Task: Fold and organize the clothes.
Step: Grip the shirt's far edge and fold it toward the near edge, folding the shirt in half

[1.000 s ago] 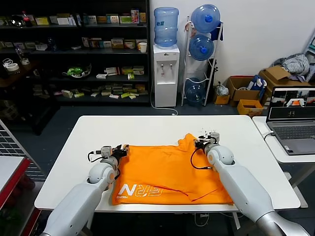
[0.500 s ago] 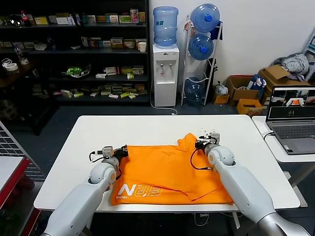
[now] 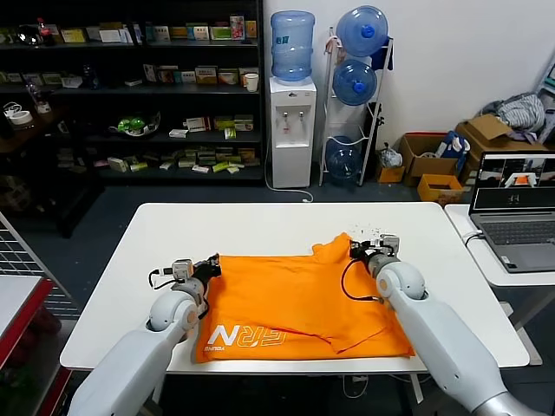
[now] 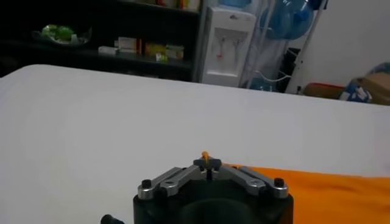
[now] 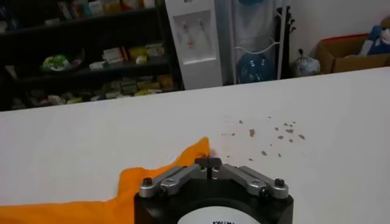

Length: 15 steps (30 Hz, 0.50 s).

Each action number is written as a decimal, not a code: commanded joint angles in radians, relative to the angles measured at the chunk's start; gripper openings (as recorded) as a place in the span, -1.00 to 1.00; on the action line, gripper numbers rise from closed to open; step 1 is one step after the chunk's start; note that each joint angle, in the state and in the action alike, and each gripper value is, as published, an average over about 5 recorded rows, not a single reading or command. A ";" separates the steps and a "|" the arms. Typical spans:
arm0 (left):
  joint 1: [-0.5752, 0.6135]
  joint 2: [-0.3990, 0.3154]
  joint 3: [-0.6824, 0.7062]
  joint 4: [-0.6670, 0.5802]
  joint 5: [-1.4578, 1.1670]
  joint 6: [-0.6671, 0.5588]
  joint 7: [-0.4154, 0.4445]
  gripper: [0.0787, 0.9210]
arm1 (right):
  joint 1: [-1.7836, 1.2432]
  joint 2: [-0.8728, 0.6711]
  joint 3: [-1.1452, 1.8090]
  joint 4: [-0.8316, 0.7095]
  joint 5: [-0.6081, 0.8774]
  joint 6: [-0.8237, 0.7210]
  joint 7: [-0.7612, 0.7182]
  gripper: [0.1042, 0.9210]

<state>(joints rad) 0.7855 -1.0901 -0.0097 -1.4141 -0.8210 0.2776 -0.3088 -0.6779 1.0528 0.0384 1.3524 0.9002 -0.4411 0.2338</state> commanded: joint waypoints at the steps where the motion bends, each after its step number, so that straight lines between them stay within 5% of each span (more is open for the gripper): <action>1: 0.145 0.053 -0.061 -0.254 0.000 -0.011 -0.021 -0.96 | -0.205 -0.140 0.073 0.287 0.061 -0.019 0.035 -0.95; 15: 0.322 0.109 -0.070 -0.449 0.006 -0.012 -0.061 -0.96 | -0.461 -0.231 0.225 0.507 0.086 -0.035 0.066 -0.95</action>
<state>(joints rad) 0.9800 -1.0109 -0.0643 -1.7055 -0.8203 0.2695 -0.3547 -0.9593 0.8852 0.1722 1.6892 0.9677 -0.4682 0.2853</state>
